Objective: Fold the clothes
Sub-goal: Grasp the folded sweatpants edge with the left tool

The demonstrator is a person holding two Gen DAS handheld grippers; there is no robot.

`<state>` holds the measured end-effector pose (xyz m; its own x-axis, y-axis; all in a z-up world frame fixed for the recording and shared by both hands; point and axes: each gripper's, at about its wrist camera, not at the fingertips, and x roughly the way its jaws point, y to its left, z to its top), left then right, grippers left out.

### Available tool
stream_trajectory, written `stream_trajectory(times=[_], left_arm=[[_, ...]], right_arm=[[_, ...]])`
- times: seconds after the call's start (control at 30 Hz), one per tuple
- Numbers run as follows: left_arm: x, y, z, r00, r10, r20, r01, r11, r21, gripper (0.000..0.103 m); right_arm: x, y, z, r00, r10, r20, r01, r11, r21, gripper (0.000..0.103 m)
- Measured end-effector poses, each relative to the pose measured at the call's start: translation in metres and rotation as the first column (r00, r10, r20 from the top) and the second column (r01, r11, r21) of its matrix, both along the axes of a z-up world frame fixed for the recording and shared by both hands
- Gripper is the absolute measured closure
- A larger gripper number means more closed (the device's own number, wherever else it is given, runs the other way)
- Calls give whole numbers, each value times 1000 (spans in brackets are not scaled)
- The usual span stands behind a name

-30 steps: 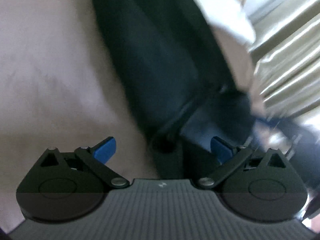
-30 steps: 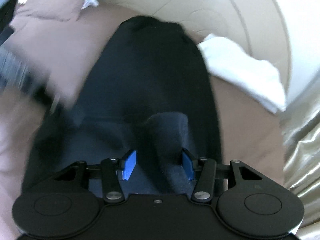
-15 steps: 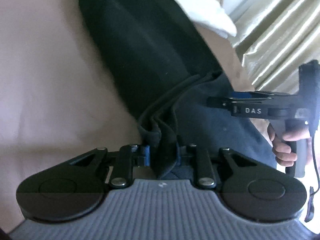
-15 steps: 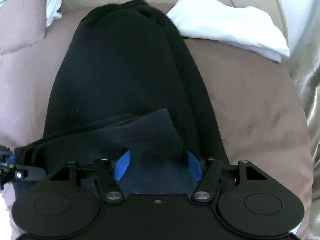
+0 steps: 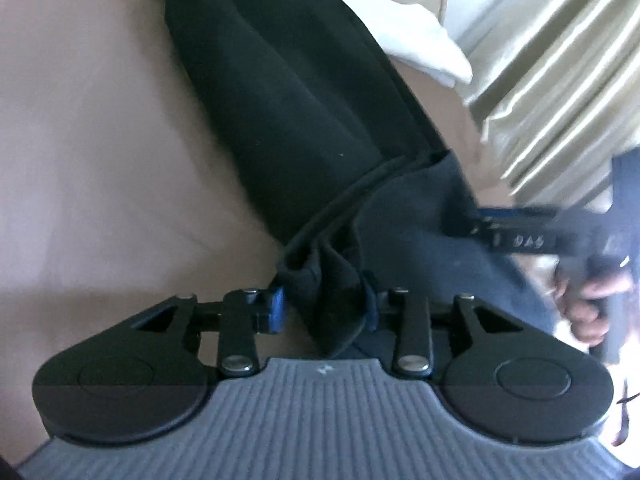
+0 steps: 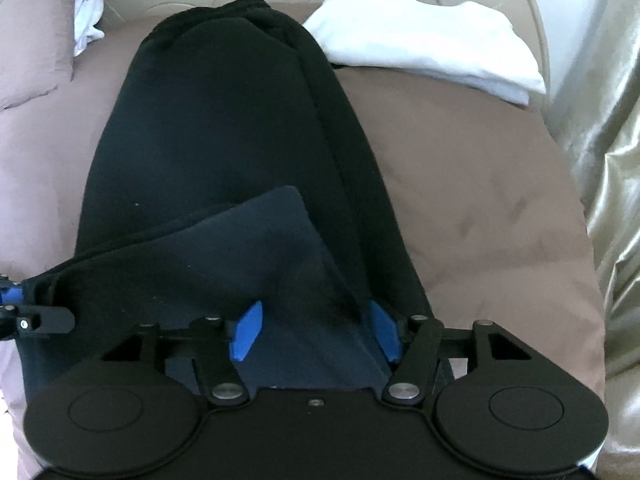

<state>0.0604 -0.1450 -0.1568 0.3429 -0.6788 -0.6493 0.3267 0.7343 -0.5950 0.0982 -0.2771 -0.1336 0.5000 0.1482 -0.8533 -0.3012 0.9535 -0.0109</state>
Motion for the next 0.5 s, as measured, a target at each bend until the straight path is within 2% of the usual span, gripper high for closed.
stream_trajectory(times=[0.07,0.1,0.23,0.33,0.43,0.5], left_arm=[[9,4,-8,997,-28,-67,23,997,-77,79],[10,4,-5,998,-35,-60,30,996,-82,82],[-3,-11,22,994,-84,65,87,995,-46,84],[-13,-25,44,982,-120,147,124,992,-17,84],[2,-28,52,986,-135,103,142,987,-70,85],[10,-30,56,984,-160,81,165,985,-48,85]], right_arm=[[2,-3,-2,1000,-18,-9,19,999,32,38],[1,-5,-1,999,-39,-5,39,998,52,38],[-20,-8,10,989,-134,57,128,987,96,38],[-64,-8,31,976,-185,115,173,979,110,38],[-129,-5,51,959,-240,148,216,963,158,37],[-173,2,58,936,-321,142,287,934,212,31]])
